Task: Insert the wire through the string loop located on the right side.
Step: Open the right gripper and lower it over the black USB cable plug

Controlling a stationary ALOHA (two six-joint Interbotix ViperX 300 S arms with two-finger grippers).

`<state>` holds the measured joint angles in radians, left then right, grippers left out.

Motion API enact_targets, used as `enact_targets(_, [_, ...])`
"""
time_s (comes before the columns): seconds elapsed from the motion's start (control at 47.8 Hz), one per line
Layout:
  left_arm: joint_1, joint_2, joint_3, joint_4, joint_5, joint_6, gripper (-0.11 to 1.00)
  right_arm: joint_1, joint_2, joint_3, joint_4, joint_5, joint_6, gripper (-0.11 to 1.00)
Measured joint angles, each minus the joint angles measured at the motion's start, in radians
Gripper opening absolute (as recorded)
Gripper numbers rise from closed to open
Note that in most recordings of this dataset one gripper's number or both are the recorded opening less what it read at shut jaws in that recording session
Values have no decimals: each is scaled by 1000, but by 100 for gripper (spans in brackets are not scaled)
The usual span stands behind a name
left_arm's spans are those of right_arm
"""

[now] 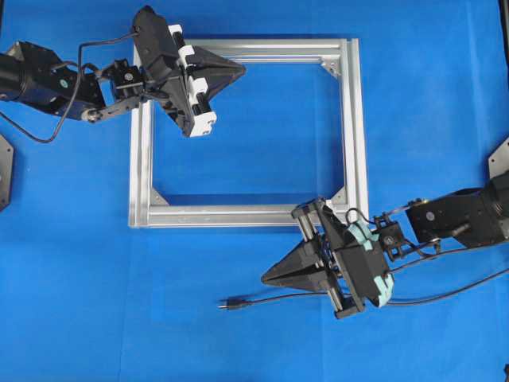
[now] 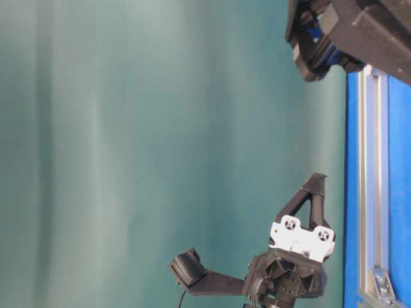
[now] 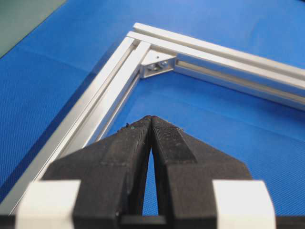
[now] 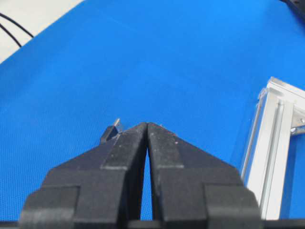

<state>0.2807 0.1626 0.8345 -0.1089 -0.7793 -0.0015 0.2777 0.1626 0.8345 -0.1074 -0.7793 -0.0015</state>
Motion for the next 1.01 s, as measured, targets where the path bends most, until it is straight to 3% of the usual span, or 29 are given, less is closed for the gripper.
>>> enact_targets(0.126, [0, -18, 2, 9, 12, 3, 0, 12, -5, -5, 0, 14, 5, -6])
enact_targets(0.461, [0, -20, 0, 12, 23, 3, 0, 20, -5, -15, 15, 58, 34, -5])
enact_targets(0.545, [0, -20, 0, 12, 23, 3, 0, 20, -5, -17, 15, 58, 40, -1])
enact_targets(0.67, [2, -20, 2, 14, 31, 3, 0, 20, -5, -15, 15, 60, 57, 20])
enact_targets(0.921, [0, -20, 2, 14, 32, 3, 0, 29, -5, -15, 15, 60, 66, 90])
enact_targets(1.005, [2, -20, 2, 14, 32, 3, 0, 32, -5, -17, 17, 60, 67, 89])
